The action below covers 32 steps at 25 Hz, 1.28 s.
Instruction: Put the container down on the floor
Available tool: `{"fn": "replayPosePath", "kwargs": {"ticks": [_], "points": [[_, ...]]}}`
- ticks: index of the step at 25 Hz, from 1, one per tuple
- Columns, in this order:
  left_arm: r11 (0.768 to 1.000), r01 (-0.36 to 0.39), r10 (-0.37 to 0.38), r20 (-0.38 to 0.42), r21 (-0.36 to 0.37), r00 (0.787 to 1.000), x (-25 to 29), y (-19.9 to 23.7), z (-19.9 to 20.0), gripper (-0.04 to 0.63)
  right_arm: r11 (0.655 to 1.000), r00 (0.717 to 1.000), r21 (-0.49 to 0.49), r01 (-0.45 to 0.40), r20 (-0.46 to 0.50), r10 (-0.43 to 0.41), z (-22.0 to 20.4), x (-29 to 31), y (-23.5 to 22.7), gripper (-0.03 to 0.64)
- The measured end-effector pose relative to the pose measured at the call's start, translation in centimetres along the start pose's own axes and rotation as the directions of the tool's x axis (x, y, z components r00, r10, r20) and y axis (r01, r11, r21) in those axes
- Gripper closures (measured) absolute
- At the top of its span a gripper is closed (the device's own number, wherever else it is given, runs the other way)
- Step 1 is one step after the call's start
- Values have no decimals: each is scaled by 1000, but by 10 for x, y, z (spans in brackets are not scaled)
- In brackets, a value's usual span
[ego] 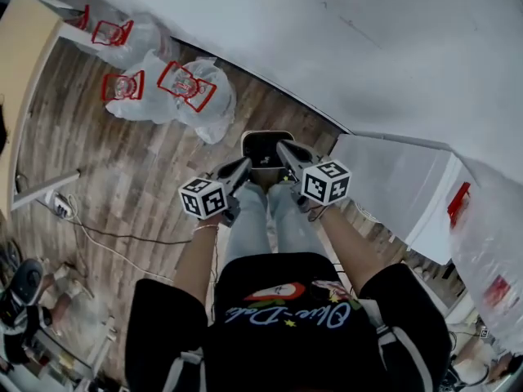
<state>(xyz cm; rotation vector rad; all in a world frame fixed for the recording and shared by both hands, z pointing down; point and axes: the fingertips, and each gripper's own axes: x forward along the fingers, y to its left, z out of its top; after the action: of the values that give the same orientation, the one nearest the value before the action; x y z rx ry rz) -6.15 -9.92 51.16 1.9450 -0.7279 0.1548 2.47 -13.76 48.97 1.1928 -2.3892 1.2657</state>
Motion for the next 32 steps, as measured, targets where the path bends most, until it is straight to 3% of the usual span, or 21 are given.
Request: {"fn": "replayPosePath", "kwargs": {"ticks": [3, 9, 16, 22, 26, 32], "points": [[997, -4, 3, 7, 77, 1000, -11, -25, 13, 591, 1000, 1000, -12, 0, 24, 0, 14, -20, 12, 617], [989, 37, -44, 44, 140, 998, -26, -71, 39, 591, 998, 998, -26, 56, 41, -54, 38, -43, 28, 617], [971, 51, -78, 107, 234, 991, -48, -137, 82, 591, 997, 995, -65, 28, 96, -22, 88, -72, 76, 617], [916, -18, -68, 200, 400, 977, -72, -178, 124, 591, 988, 987, -151, -15, 154, 39, 124, -92, 113, 617], [870, -25, -85, 200, 492, 976, -81, -205, 142, 589, 979, 979, -201, -33, 189, 72, 147, -104, 130, 617], [853, -48, -96, 246, 520, 965, -85, -232, 158, 589, 956, 962, -292, -40, 248, 116, 181, -133, 148, 617]]}}
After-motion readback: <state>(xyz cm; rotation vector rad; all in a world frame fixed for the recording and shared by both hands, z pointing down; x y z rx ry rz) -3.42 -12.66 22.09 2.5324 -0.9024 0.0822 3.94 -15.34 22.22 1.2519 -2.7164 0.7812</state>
